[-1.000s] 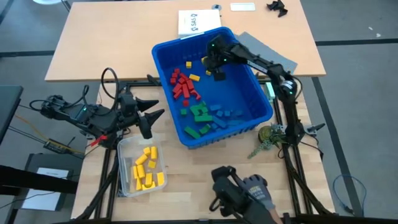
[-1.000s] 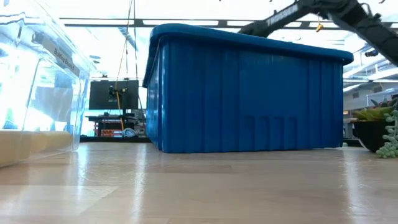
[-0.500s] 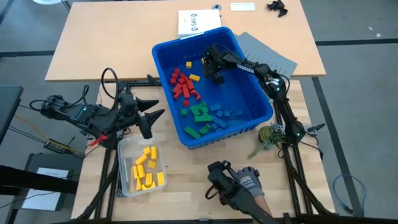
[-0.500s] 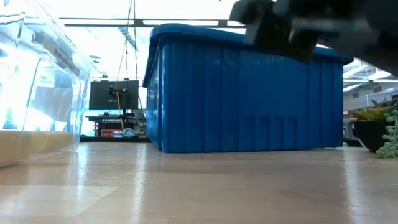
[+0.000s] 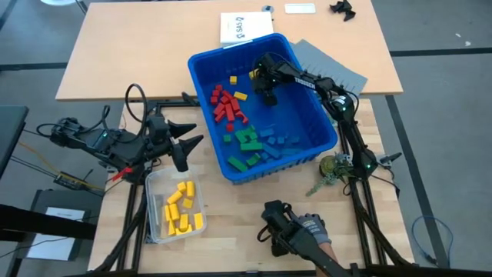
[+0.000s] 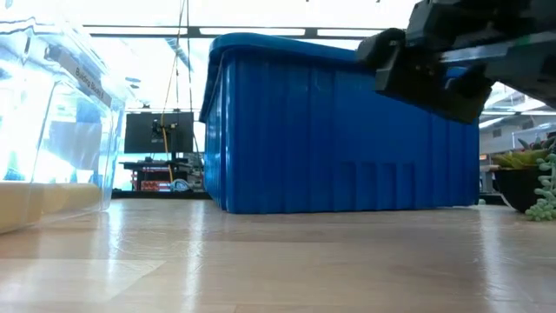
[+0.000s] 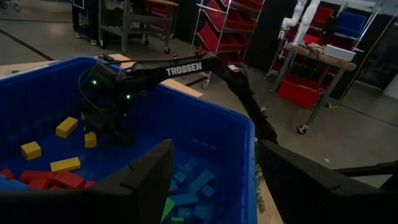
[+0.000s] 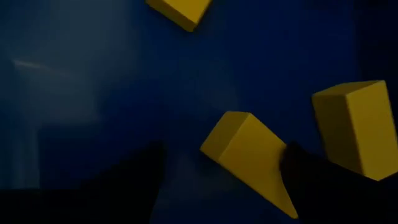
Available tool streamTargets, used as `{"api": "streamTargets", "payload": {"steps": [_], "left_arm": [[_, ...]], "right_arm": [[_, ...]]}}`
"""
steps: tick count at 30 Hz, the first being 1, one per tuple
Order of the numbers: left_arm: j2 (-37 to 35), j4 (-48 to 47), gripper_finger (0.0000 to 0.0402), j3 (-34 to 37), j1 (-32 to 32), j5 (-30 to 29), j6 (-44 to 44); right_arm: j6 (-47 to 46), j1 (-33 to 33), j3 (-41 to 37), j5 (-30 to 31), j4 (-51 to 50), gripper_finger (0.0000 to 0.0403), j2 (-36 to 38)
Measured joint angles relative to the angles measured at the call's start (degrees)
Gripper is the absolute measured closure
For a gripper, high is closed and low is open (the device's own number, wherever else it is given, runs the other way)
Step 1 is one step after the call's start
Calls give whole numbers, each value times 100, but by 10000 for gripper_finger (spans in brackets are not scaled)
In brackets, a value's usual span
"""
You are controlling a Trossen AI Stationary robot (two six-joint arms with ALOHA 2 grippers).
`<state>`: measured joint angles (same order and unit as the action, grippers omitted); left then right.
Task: Sort Items/Unsort Items
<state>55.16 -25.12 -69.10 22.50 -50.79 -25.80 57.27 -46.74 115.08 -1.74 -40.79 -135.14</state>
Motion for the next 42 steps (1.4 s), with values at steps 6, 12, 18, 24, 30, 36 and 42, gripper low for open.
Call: {"api": "streamTargets", "payload": {"steps": [6,12,18,24,30,36,42], "left_arm": [[0,0,154,0,0,0,2],[0,2,154,0,0,-1,2],[0,0,153,0,2,0,2],[0,0,154,0,2,0,2],[-1,0,154,0,1,0,2],[0,-2,153,0,0,0,2],[0,0,153,0,2,0,2]], "right_arm": [[-641,76,100,-361,-201,96,3],[-818,210,436,-608,-666,97,-39],[-477,203,992,-424,-1001,97,-43],[694,36,871,-466,-895,97,-42],[1651,63,372,-512,-692,97,-60],[1800,127,12,-398,-103,97,-46],[1663,138,-8,-343,-253,133,-41]]}}
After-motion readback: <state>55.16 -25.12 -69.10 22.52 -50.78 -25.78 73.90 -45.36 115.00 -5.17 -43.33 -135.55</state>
